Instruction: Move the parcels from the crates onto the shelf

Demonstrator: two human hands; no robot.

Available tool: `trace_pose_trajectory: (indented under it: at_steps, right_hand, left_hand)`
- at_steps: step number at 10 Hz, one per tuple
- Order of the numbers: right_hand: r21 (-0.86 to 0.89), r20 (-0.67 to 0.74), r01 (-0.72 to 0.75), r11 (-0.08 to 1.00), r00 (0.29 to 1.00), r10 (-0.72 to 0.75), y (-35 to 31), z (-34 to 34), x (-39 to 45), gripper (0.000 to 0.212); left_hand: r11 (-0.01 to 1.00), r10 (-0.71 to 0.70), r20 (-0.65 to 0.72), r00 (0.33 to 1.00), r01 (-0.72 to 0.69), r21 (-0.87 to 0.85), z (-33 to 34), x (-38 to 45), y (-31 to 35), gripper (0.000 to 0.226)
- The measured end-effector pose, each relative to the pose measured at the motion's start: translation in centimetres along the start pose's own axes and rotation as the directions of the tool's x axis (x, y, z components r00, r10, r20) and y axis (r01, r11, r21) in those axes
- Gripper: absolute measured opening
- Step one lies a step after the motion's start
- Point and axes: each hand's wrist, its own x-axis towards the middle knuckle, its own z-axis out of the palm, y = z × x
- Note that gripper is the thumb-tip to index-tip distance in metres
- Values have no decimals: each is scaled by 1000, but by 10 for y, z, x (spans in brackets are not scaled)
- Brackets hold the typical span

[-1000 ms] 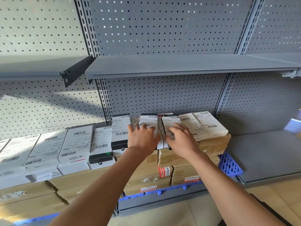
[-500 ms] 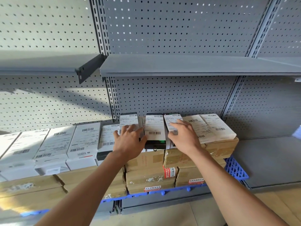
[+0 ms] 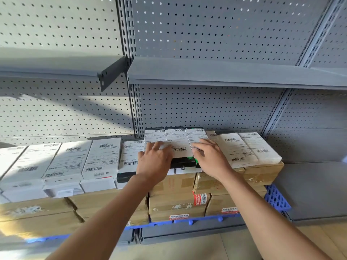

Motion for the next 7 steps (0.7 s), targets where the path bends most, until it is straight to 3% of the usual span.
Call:
trace_pose_trajectory:
  at_steps: [3, 7]
  right_hand:
    - [-151, -30, 72, 986, 997, -77, 0, 7, 7, 37]
    - [-274, -32, 77, 959, 996, -89, -6, 11, 9, 42]
  left_hand:
    - [999, -1, -75, 997, -1, -32, 4, 4, -2, 22]
    - [1000, 14, -83, 996, -16, -17, 1, 5, -4, 32]
